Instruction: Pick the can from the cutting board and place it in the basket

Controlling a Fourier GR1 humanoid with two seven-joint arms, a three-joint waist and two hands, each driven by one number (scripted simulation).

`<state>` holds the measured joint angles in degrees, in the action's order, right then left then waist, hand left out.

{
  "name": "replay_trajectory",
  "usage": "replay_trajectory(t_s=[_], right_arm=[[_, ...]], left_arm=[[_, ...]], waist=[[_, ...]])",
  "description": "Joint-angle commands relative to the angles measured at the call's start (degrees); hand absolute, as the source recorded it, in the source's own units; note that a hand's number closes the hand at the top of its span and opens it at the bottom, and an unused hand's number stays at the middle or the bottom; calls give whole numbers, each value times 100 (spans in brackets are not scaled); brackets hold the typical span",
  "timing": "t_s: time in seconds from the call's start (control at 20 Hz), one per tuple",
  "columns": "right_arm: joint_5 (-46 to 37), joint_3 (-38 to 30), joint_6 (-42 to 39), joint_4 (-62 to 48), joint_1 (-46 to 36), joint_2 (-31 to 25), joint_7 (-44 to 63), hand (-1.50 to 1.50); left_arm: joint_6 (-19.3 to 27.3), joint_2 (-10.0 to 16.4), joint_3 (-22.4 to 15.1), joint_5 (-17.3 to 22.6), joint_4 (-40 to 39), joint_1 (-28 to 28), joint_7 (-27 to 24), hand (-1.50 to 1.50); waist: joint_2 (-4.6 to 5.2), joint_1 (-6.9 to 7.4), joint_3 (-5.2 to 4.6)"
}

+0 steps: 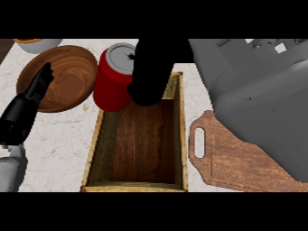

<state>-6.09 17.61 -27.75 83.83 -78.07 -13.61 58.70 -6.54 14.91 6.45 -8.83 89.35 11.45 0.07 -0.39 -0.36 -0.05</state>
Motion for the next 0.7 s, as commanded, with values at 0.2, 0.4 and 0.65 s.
replay_trajectory(t_s=[0.2, 0.4, 0.65], right_arm=[[704, -374, -275, -63, -264, 316, 1178, -150], [184, -738, 694, -75, -75, 389, 607, -150], [-260, -1631, 1824, 101, -171, 354, 735, -150]], left_arm=[[-138, 151, 166, 96, 62, -20, 58, 0], [38, -66, -81, -134, 242, -166, -49, 0], [47, -82, 21, -30, 91, 16, 107, 0]], waist=[[-4, 25, 2], [11, 62, 3], [-15, 8, 4]])
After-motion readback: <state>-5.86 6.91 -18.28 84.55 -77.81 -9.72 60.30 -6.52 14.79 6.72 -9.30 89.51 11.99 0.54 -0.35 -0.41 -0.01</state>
